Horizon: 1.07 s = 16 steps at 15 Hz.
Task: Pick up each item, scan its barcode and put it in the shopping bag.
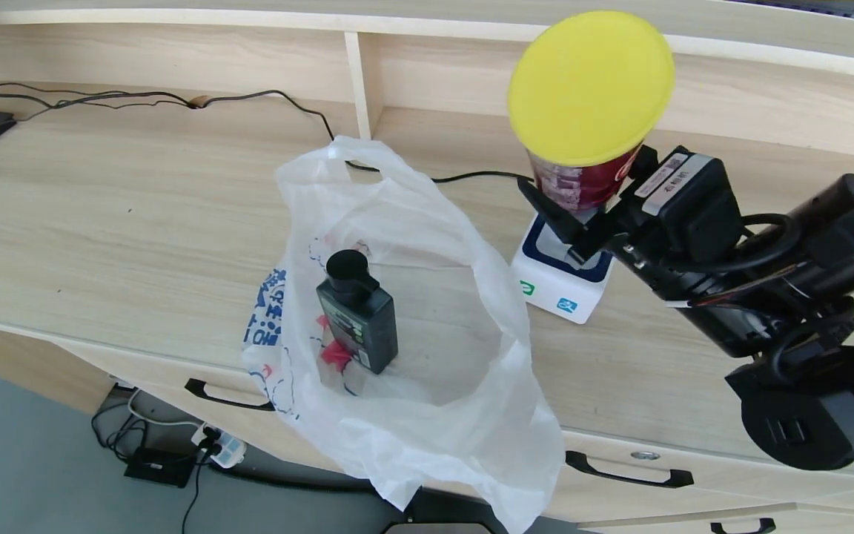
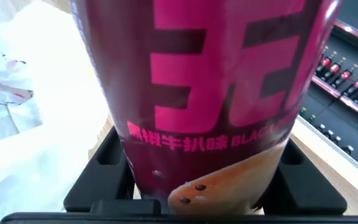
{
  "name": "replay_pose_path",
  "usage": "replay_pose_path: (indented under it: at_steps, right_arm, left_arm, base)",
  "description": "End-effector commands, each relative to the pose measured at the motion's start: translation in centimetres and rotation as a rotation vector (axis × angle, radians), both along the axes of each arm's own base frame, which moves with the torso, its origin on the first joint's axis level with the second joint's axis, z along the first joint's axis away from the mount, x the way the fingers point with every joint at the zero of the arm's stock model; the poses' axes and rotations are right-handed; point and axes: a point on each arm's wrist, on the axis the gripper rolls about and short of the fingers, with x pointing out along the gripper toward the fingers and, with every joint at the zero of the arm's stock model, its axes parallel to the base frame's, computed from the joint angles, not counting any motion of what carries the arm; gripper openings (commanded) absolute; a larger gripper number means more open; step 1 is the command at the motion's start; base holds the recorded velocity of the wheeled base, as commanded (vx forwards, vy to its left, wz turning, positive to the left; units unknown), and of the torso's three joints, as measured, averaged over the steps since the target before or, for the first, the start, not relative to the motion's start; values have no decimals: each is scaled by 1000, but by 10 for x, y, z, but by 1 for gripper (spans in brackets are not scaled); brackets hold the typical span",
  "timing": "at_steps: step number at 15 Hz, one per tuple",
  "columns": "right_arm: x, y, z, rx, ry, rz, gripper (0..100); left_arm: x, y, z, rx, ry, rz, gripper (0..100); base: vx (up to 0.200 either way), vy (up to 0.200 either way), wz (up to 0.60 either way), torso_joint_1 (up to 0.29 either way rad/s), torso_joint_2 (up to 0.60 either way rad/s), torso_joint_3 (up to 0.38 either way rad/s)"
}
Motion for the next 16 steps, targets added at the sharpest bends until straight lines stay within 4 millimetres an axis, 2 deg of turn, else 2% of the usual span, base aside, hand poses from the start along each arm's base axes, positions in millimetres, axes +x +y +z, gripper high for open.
replay_pose_path:
  at_steps: [1, 3, 6, 11, 12, 14, 16]
  right_arm:
    - [9, 7, -12, -54, -17, 72, 0]
    - [2, 5, -10, -100, -58, 131, 0]
    - [3, 3, -3, -116, -105, 143, 0]
    - [6, -4, -9, -124, -78, 128, 0]
    - [7, -13, -16, -139, -47, 105, 0]
    - [5, -34, -8, -123, -50, 54, 0]
    - [7, -40, -2, -102, -51, 44, 0]
  left_arm:
    - [0, 0, 0, 1, 1, 0, 100]
    - [0, 0, 0, 1, 1, 0, 100]
    - [0, 0, 0, 1, 1, 0, 100]
    - [0, 0, 0, -1, 1, 0, 100]
    - [0, 0, 0, -1, 1, 0, 100]
    - [0, 0, 0, -1, 1, 0, 100]
    - [0, 0, 0, 1, 1, 0, 100]
  base:
    - [0, 0, 0, 0, 0, 0]
    - [0, 0, 0, 0, 0, 0]
    - [0, 0, 0, 0, 0, 0]
    - [0, 0, 0, 0, 0, 0]
    - [0, 0, 0, 0, 0, 0]
    - [0, 0, 0, 0, 0, 0]
    - [0, 0, 0, 0, 0, 0]
